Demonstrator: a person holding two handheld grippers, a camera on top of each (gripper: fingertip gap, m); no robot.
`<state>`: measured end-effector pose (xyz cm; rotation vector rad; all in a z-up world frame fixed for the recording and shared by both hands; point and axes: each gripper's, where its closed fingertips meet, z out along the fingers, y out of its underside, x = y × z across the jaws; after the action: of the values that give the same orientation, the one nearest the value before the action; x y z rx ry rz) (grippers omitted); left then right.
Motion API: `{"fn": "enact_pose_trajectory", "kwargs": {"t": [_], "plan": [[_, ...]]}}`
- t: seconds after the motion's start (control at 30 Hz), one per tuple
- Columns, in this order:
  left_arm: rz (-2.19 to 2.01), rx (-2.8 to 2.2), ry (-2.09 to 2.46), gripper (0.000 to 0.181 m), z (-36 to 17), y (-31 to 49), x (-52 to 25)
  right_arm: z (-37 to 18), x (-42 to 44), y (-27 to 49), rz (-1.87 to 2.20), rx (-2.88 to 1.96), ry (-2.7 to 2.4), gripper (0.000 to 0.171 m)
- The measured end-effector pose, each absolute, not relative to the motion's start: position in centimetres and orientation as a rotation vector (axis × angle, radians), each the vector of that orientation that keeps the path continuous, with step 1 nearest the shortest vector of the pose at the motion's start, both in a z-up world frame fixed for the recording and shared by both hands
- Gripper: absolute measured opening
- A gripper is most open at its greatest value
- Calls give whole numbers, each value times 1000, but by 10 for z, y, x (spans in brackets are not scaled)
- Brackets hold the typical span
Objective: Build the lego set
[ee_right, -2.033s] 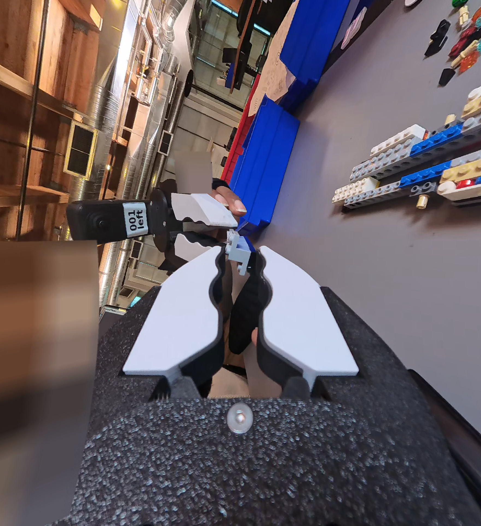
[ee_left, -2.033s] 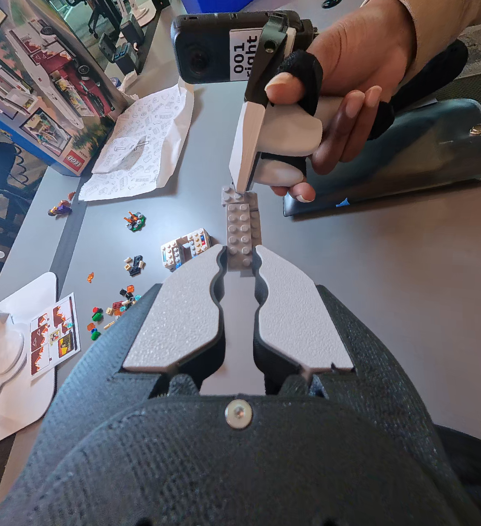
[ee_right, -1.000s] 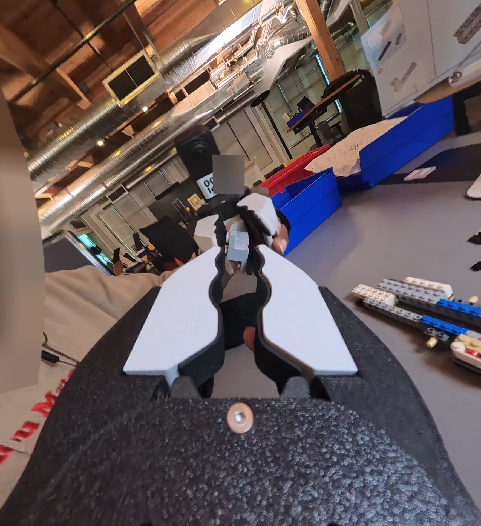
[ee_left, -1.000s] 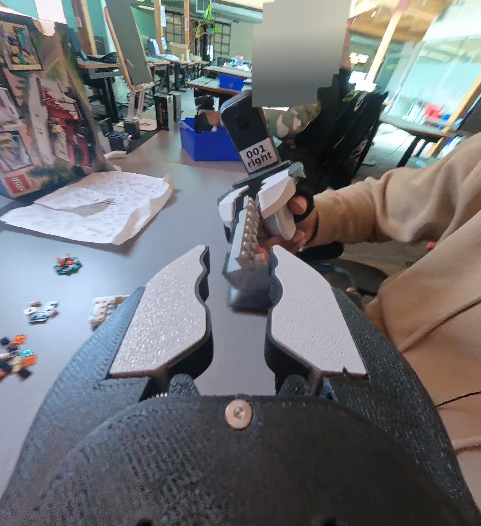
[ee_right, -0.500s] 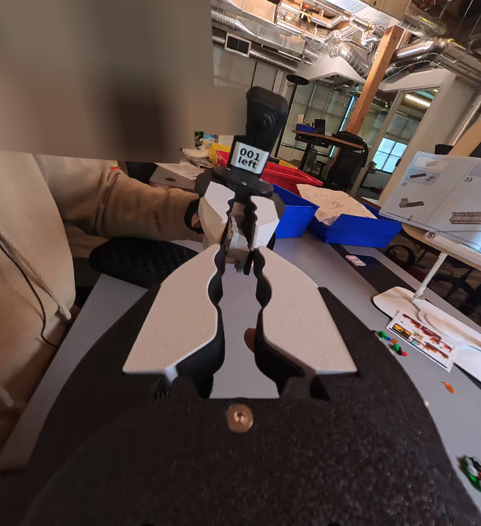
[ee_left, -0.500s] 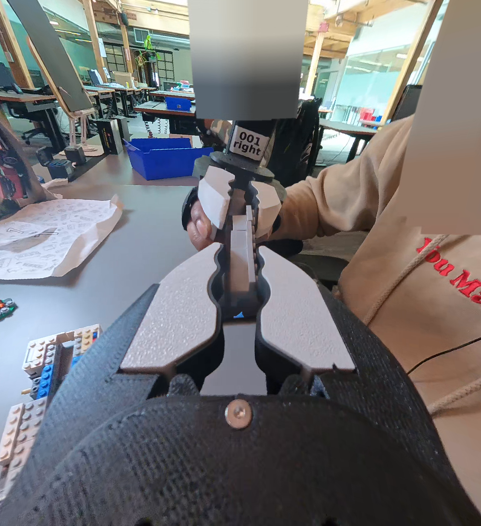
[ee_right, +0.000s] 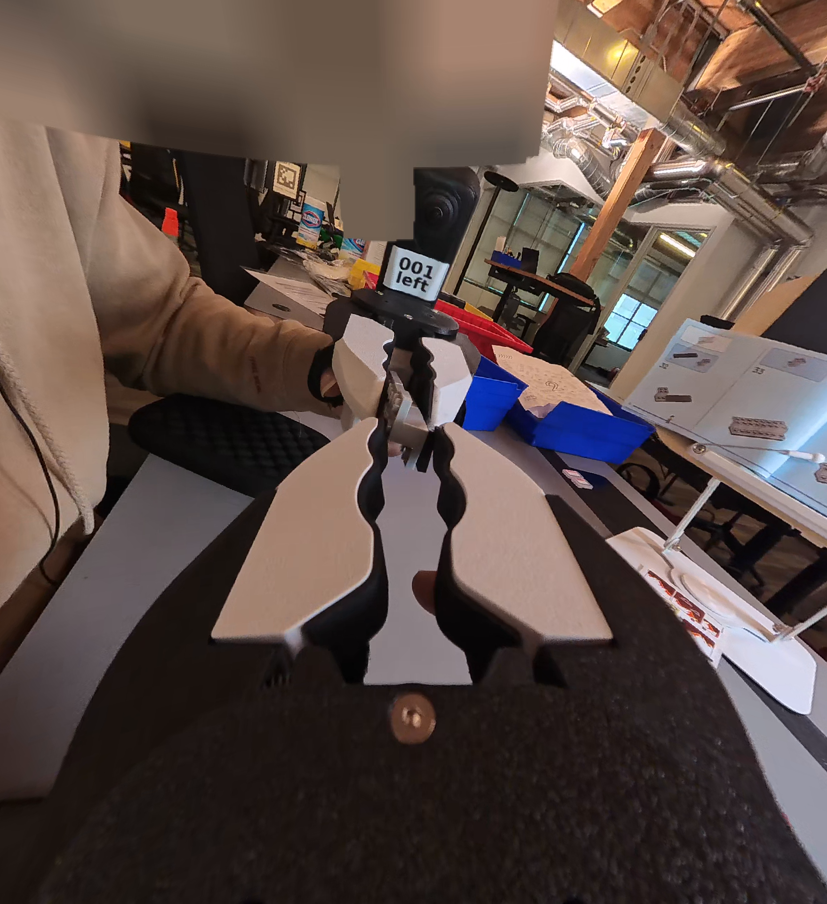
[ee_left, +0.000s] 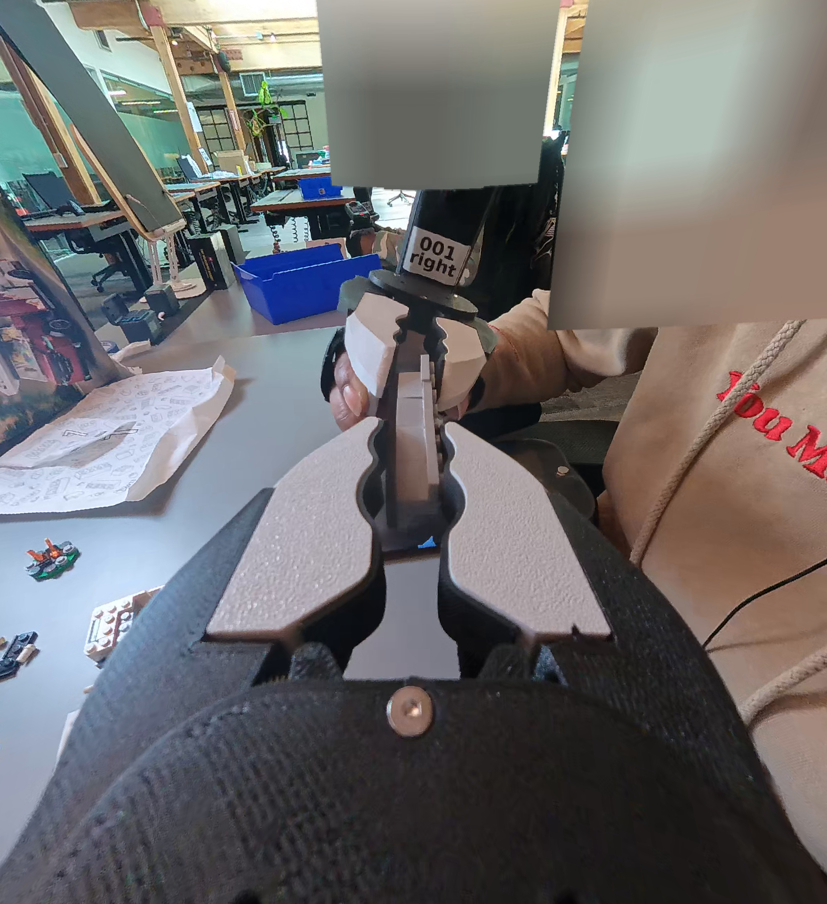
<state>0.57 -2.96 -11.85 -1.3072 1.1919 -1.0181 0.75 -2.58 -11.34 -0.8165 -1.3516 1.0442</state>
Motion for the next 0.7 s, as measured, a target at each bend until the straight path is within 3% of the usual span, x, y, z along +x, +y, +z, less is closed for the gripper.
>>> {"fn": "enact_pose_trajectory", "kwargs": {"t": [0.7], "plan": [[-1198, -1230, 1004, 21, -116, -15, -7, -121, -6, -5, 969, -911, -1495, 22]]}}
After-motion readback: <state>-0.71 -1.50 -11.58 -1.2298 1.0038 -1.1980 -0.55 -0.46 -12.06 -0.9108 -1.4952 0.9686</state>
